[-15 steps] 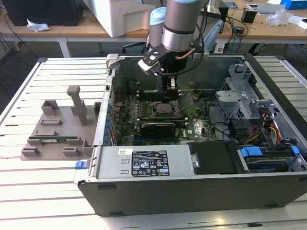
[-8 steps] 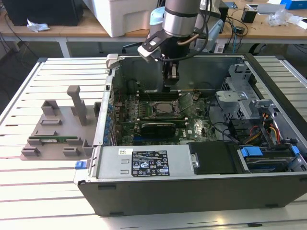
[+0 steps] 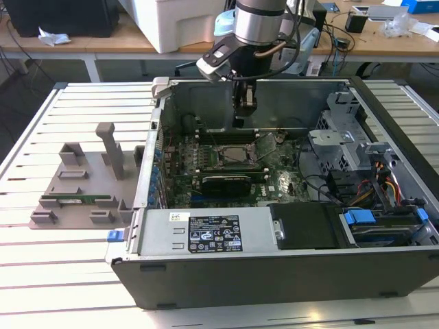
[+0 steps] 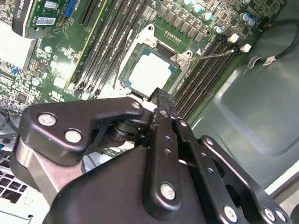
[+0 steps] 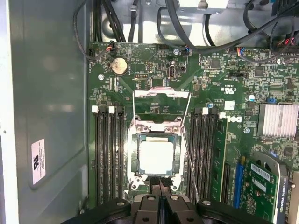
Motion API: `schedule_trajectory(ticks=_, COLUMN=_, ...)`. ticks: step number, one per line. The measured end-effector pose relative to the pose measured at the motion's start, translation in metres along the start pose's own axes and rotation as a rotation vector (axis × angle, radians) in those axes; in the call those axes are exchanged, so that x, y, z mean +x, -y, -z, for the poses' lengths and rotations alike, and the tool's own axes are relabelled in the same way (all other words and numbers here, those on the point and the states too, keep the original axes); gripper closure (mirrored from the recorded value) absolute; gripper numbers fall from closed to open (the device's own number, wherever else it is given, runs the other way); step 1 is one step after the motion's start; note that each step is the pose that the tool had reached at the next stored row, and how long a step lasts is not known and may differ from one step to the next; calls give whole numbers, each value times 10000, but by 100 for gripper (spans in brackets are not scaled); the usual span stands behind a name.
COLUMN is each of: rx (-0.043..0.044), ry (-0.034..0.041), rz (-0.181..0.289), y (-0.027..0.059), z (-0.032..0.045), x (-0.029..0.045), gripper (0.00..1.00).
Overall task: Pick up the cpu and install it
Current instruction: 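Place the cpu into insertion slot, then close the cpu cover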
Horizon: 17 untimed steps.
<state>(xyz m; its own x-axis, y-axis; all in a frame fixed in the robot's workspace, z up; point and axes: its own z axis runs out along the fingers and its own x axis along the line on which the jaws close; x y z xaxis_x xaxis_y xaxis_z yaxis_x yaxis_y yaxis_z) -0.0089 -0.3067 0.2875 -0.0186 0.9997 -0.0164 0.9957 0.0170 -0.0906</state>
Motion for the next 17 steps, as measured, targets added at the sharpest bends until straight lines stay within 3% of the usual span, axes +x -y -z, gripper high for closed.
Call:
schedule_trajectory(ticks=4, rx=0, ry=-2, rz=1, y=-17, z=1, x=0, gripper=89)
schedule_trajectory(ticks=6, rx=16, ry=-1, rz=-1, y=-228, z=20, x=-4, gripper=89)
schedule_trajectory(ticks=8, rx=34, ry=-2, rz=-1, y=-330, z=27, x=-6, gripper=89)
schedule_trajectory(ticks=12, rx=115, ry=2, rz=0, y=-694, z=26, x=-11, gripper=89)
schedule_trajectory(ticks=13, rx=147, ry=31, rz=0, y=-853, z=-6, x=-12, gripper=89)
schedule_trajectory(ticks=14, rx=156, ry=40, rz=-1, y=-948, z=-34, x=-12, gripper=89)
schedule_trajectory(ticks=16, rx=171, ry=41, rz=-1, y=-1092, z=-85, x=-8, gripper=89)
schedule_trajectory(ticks=17, rx=172, ry=41, rz=0, y=-1116, z=-98, x=-5, gripper=89)
